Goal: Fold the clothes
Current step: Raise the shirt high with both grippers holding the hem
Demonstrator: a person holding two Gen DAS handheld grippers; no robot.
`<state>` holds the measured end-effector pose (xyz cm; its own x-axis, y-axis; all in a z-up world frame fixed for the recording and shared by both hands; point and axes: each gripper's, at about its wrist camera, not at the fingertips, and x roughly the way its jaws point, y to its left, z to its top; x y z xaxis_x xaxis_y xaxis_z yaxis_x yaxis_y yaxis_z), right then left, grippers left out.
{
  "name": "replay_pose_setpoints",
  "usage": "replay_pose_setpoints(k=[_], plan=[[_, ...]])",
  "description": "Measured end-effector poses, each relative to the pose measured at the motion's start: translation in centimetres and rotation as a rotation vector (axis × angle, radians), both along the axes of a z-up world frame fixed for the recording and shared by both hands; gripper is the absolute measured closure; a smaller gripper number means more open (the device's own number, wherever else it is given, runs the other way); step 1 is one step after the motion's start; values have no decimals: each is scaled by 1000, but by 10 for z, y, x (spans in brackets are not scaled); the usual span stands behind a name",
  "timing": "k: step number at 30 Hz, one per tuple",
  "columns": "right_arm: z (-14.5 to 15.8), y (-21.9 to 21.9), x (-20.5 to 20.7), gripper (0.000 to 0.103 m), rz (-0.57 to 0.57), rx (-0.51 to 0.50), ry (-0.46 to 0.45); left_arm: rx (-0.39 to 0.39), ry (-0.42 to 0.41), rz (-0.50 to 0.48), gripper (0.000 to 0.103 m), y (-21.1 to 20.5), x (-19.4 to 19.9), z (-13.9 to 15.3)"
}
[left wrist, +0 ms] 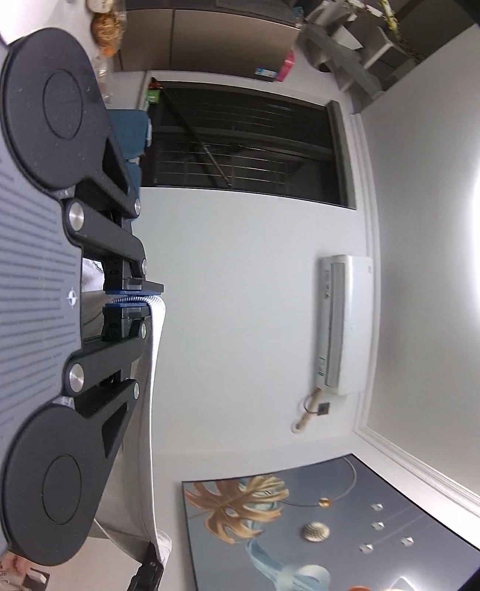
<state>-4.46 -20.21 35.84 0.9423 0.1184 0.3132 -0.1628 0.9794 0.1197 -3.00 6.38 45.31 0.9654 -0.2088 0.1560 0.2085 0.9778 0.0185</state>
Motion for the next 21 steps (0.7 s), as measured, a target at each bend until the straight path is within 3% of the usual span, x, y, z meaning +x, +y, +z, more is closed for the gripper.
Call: replay_pose_setpoints(k=[6, 14, 18, 21], plan=[[25, -4, -46, 99, -19, -19, -34, 8, -29, -15, 99, 1, -55, 31], [56, -8, -74, 99, -42, -11, -56, 23, -66, 14, 99, -8, -102, 71], [53, -14, -88, 99, -27, -8, -36, 12, -57, 3, 99, -14, -118, 66], [34, -17, -92, 99, -13, -22, -10, -10, -27, -14, 99, -14, -113, 40]])
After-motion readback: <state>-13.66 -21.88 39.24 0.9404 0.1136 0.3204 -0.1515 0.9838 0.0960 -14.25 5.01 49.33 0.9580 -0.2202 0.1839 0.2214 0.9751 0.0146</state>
